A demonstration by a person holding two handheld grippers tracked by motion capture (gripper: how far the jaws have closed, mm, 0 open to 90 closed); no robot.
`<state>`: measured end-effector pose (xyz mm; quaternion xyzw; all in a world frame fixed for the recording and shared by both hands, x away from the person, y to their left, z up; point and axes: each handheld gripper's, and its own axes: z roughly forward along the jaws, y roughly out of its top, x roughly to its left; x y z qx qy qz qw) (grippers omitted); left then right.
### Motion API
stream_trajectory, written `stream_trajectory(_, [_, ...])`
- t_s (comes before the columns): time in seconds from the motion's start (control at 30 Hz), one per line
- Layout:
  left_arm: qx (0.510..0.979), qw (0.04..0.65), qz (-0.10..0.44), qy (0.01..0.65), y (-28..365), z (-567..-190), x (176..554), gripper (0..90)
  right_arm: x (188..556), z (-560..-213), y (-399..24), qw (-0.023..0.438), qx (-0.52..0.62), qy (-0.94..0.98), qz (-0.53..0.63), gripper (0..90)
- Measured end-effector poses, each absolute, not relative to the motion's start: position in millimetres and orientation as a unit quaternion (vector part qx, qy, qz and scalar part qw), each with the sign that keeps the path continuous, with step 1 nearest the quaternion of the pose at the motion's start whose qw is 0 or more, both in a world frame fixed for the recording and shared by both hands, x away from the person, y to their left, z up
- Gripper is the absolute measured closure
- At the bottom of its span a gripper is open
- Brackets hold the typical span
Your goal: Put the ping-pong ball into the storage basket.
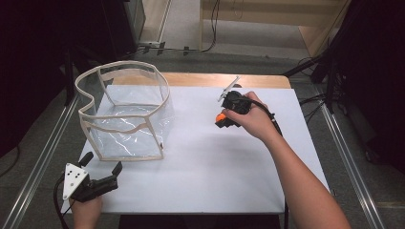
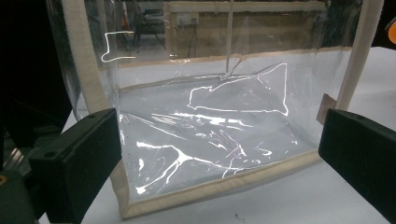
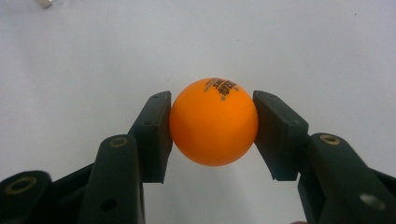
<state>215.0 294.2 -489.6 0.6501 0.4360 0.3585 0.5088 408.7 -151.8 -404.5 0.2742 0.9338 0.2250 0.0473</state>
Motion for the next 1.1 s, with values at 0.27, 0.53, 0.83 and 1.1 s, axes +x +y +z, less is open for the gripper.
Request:
stream_trajectory(0.27, [0.650,0.508,0.358,0.436,294,-490,215,0.0,409,-398,-141,0.043,0.263,0.937,0.227,47.5])
stream_trajectory(0.53, [0.651,0.508,0.358,0.436,294,-490,215,0.0,409,-394,-132,0.041,0.254,0.939,0.228,47.5])
stream_trajectory(0.83, [0.651,0.509,0.358,0.436,294,-490,215,0.0,410,-389,-121,0.041,0.240,0.942,0.229,47.6])
stream_trajectory(1.1, [0.651,0.509,0.358,0.435,294,-490,215,0.0,409,-384,-113,0.039,0.236,0.943,0.233,47.6])
